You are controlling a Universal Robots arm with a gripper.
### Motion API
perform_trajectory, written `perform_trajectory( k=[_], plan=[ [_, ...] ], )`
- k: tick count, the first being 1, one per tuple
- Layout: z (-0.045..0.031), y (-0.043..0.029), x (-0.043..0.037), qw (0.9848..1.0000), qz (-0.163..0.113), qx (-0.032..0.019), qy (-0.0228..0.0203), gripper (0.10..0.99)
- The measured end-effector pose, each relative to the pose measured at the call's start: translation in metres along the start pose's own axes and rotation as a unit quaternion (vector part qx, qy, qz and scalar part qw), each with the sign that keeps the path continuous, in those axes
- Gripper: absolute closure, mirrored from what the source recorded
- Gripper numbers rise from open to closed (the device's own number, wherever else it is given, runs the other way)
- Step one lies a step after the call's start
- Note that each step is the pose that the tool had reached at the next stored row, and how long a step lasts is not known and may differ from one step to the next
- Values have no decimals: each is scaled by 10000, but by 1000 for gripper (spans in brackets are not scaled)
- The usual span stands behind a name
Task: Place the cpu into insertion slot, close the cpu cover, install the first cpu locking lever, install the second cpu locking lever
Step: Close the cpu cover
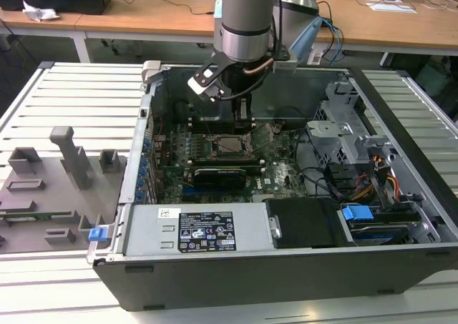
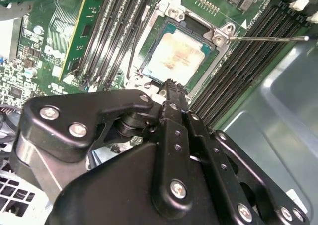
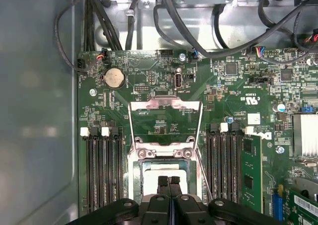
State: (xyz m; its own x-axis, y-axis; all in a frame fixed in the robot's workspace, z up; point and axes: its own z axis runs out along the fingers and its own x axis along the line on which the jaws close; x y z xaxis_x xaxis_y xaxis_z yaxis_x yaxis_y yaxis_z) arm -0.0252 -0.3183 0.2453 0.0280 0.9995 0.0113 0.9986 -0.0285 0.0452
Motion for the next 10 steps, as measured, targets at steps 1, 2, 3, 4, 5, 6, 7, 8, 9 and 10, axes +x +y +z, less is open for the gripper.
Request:
perform_trajectory(
  k=[1,2,3,4,5,6,7,8,9,10],
  plan=[
    [-9,0,0,10000,0,0,0,980],
    [-18,1,0,10000,0,0,0,980],
    [-28,1,0,10000,0,0,0,980],
    [-35,2,0,10000,0,0,0,980],
    [-49,2,0,10000,0,0,0,980],
    [-57,3,0,10000,0,0,0,980],
    [-63,3,1,10000,0,0,0,980],
    [-69,3,1,10000,0,0,0,980],
    [-74,3,1,10000,0,0,0,980],
    [-80,4,1,10000,0,0,0,980]
  ],
)
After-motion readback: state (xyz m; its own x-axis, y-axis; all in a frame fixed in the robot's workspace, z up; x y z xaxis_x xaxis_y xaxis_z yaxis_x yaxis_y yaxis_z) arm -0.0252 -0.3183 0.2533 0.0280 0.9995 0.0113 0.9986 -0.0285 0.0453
